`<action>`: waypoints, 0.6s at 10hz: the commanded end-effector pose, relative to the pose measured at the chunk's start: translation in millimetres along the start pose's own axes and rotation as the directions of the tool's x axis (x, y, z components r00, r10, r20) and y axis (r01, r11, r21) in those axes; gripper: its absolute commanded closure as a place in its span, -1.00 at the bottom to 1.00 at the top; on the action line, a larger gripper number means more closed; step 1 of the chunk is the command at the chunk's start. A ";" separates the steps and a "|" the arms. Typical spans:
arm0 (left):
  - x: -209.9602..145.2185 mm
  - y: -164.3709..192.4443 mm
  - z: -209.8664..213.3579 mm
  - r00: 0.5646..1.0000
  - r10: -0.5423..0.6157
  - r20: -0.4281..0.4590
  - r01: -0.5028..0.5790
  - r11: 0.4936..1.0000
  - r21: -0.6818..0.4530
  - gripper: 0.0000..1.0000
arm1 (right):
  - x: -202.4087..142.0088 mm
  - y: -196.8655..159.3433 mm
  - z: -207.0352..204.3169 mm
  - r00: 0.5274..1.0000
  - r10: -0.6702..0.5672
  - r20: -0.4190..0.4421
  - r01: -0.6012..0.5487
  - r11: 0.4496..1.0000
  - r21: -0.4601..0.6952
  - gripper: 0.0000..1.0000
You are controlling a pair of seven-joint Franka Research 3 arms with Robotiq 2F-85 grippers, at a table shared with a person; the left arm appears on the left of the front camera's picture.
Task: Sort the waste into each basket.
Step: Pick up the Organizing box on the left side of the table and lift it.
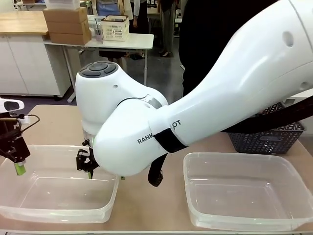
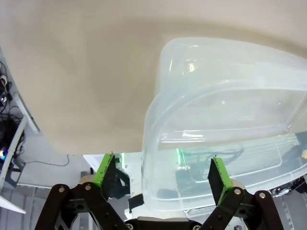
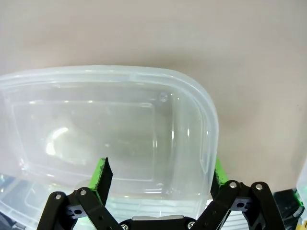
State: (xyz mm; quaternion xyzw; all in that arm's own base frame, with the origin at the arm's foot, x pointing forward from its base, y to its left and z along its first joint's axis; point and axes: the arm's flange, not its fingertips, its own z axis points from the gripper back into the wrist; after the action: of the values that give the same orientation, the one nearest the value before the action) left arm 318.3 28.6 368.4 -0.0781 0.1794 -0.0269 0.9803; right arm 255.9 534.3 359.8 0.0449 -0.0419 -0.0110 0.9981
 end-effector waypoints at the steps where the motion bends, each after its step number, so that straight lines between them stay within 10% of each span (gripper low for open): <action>1: -74.6 -5.5 -109.5 1.000 0.025 -0.008 -0.025 0.999 0.026 -1.00 | 2.9 3.0 -1.6 1.000 -0.004 -0.005 0.004 1.000 -0.029 -1.00; 3: -78.4 -6.1 -110.8 0.999 0.050 0.010 -0.050 0.999 0.016 -1.00 | 2.3 1.6 -2.0 0.999 0.019 -0.035 -0.021 0.998 -0.057 -1.00; 4: -79.4 -5.0 -107.1 0.998 0.047 0.036 -0.047 0.999 0.001 -0.62 | 0.8 -0.6 -2.6 0.998 0.027 -0.063 -0.033 0.994 -0.100 0.14; 5: -79.3 -4.2 -104.6 0.998 0.053 0.037 -0.053 0.999 0.001 0.14 | 0.8 -2.4 -2.6 0.996 0.034 -0.084 -0.042 0.995 -0.093 0.16; 6: -79.5 -2.5 -104.8 0.998 0.056 0.035 -0.057 0.998 0.014 0.57 | 0.4 -4.5 -1.2 0.996 0.033 -0.087 -0.040 0.996 -0.082 1.00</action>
State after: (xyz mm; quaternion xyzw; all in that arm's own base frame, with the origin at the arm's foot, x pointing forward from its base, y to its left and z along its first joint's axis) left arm 321.3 32.2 363.4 -0.0772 0.1812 -0.0129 0.9803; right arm 253.9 526.9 350.9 -0.0008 -0.0160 -0.0032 0.9999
